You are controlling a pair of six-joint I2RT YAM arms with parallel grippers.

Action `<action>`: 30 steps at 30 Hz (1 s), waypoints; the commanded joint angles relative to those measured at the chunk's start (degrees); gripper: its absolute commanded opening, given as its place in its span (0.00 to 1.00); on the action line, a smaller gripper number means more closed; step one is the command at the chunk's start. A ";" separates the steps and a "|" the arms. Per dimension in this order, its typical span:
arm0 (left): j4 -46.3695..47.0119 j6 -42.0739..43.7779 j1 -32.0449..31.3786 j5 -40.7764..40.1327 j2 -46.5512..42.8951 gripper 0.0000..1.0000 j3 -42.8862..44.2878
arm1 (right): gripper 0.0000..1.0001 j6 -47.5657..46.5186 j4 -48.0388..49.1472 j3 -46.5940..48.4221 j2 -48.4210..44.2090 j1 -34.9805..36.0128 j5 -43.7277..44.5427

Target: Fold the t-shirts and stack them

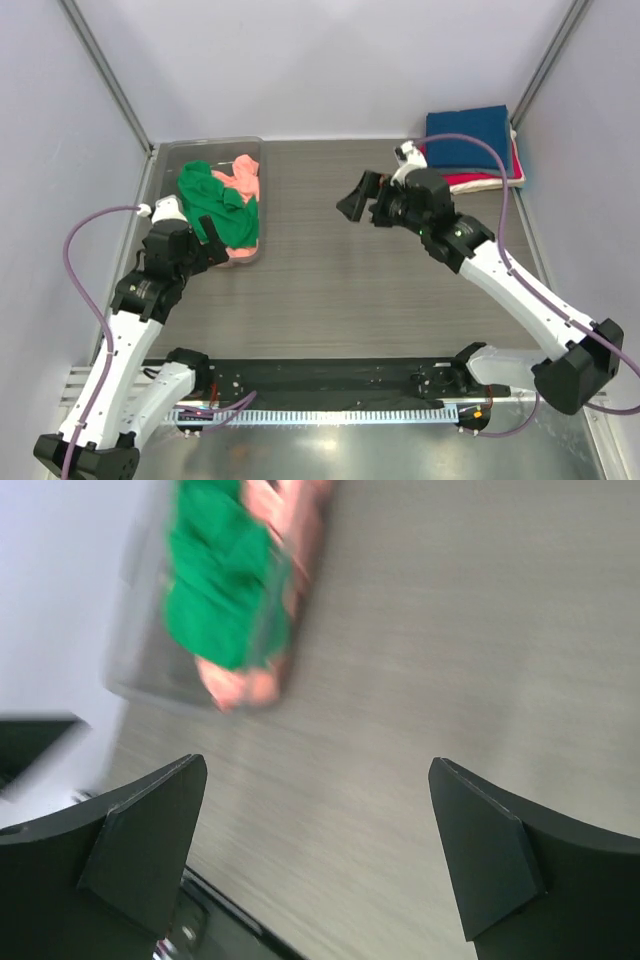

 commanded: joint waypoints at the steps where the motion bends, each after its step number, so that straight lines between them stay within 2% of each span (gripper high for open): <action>1: 0.75 1.28 0.31 -7.29 2.28 1.00 4.89 | 1.00 0.40 -4.52 -7.79 -5.67 0.01 2.35; 5: 1.80 2.07 1.18 -8.53 8.86 1.00 8.93 | 1.00 -1.46 -4.08 -14.39 -11.50 0.01 -7.46; 8: 1.36 1.64 6.08 -6.61 17.38 1.00 13.50 | 1.00 -1.90 -4.51 -17.56 -13.26 0.01 -11.70; 10: 1.27 1.37 9.95 -3.09 24.24 1.00 16.66 | 1.00 -2.78 -5.13 -19.05 -14.14 0.01 -13.11; 14: 2.50 1.02 13.04 -2.55 33.91 1.00 20.10 | 1.00 -2.78 -5.40 -21.34 -17.39 0.01 -13.74; 21: 9.18 0.15 13.84 2.54 49.20 0.98 25.19 | 1.00 -4.18 -5.57 -23.01 -14.59 0.01 -14.53; 22: 9.36 -0.12 13.84 3.33 50.70 0.94 26.24 | 1.00 -4.18 -5.57 -23.10 -14.32 0.01 -14.70; 25: 8.84 -1.26 13.93 3.69 56.94 0.75 30.11 | 1.00 -4.62 -5.57 -23.63 -13.27 0.01 -14.62; 26: 8.22 -1.53 13.93 3.34 58.26 0.55 31.08 | 1.00 -4.71 -5.48 -23.71 -13.18 0.01 -14.01; 27: 7.87 -1.88 14.02 3.16 60.62 0.45 33.35 | 1.00 -4.80 -5.57 -24.06 -13.18 -0.07 -13.74; 28: 6.73 -1.97 13.93 3.33 61.51 0.31 34.50 | 1.00 -4.80 -5.57 -24.15 -13.35 0.01 -13.56; 29: 5.85 -2.06 13.93 3.68 62.22 0.04 36.17 | 1.00 -4.89 -5.66 -24.50 -13.61 0.01 -13.21; 30: 4.45 -2.49 13.93 4.21 62.84 0.00 38.97 | 1.00 -4.89 -5.66 -24.68 -13.96 0.01 -13.04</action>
